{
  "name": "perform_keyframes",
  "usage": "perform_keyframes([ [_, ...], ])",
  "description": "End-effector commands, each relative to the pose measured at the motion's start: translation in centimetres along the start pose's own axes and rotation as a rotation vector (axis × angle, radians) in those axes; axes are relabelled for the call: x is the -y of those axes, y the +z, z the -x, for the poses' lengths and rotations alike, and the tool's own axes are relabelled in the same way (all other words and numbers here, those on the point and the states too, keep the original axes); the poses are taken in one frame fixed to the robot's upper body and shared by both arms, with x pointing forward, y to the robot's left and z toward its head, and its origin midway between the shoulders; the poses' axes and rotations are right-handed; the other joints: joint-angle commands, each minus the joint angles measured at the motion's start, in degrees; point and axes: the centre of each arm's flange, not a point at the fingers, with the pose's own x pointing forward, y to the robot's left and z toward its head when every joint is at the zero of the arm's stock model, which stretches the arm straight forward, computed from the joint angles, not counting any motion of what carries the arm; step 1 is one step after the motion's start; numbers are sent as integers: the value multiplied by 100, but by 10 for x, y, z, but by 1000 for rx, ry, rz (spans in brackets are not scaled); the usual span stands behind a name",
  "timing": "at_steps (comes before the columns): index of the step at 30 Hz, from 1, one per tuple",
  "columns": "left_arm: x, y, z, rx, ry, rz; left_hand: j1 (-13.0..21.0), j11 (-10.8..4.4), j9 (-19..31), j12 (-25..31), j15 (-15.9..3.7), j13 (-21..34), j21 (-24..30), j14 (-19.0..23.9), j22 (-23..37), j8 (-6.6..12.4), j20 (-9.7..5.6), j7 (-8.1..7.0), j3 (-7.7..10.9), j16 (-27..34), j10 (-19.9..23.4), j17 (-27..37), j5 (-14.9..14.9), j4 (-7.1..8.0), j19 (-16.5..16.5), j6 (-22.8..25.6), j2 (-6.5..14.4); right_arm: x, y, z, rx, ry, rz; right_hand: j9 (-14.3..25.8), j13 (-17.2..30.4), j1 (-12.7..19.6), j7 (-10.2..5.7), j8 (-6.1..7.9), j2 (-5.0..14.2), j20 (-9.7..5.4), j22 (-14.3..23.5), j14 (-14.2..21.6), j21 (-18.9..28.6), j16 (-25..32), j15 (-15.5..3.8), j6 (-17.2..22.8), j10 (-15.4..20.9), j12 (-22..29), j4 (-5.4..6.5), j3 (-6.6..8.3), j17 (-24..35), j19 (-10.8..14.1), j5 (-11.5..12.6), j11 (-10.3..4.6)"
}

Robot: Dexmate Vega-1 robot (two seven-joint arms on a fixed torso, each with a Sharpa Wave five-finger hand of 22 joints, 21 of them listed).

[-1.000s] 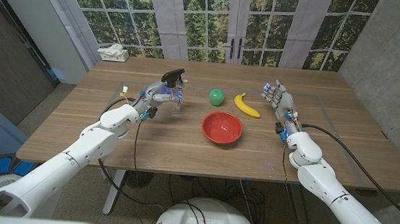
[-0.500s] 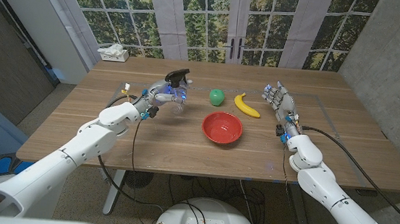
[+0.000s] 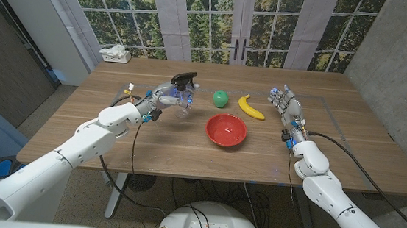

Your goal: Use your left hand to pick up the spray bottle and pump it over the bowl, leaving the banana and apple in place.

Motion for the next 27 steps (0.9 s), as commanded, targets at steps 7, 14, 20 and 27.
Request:
perform_keyframes([
  [7,12,9,0,-5,-106,-16,1226,32,48,90,-923,-2,712,88,-48,51,0,62,684,72,82,36,-31,409,56,19,1232,-3,3,15,30,-19,-3,30,8,-29,3,-2,84,-1,4,28,-40,0,-30,33,39,-33,18,35,14,74,37,-2],
  [14,17,9,2,-25,-144,-6,1225,39,69,115,-925,4,732,82,-85,50,3,72,707,71,90,12,-42,410,71,6,1219,-5,5,20,41,-27,1,30,9,-27,2,-3,79,2,5,33,-57,-2,-24,32,46,-34,13,36,12,85,38,10],
  [20,19,12,5,-28,-172,-22,1223,47,82,113,-924,-14,744,88,-106,53,7,82,717,80,83,10,-50,412,70,6,1212,-6,5,23,47,-26,-3,30,10,-29,2,-4,81,-1,5,33,-82,-5,-27,33,46,-38,11,38,10,92,37,10],
  [27,23,17,5,-48,-223,-49,1223,49,98,127,-923,-18,760,80,-133,55,5,88,730,82,86,-2,-60,413,64,2,1207,-7,6,28,56,-33,-5,30,10,-34,3,-5,84,1,6,39,-103,-6,-36,33,39,-45,13,38,10,100,38,8],
])
